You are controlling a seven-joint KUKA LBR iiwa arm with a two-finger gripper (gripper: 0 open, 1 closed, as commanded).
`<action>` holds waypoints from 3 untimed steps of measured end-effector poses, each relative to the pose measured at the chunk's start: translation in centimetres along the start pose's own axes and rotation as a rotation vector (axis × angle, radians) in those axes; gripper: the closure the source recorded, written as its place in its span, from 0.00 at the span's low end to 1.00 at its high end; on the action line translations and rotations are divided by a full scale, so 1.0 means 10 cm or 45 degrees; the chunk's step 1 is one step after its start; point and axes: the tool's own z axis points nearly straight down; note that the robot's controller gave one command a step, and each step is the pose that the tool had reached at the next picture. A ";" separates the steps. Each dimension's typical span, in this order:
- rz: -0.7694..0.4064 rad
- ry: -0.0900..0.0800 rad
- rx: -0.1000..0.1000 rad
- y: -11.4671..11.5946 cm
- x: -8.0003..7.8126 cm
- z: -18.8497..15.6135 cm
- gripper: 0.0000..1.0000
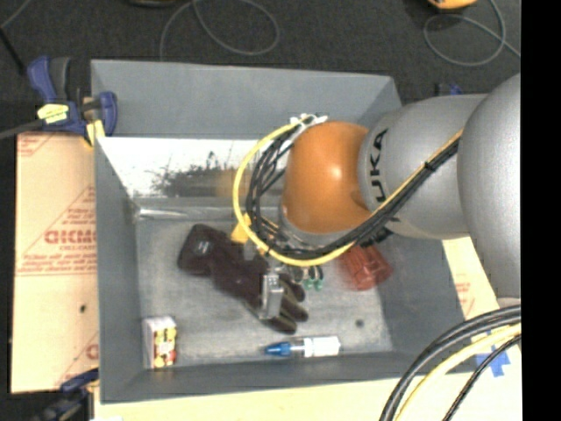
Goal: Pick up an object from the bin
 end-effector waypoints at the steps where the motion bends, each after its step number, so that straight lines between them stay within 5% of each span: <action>1: 0.002 -0.009 -0.001 0.00 -0.02 -0.04 0.00; 2: 0.280 -0.001 -0.001 -0.26 0.18 0.34 1.00; 3: 0.281 -0.001 -0.001 -0.26 0.18 0.34 1.00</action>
Offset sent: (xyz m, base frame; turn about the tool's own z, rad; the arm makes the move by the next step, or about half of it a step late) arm -0.0183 -0.0254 -0.0338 0.2223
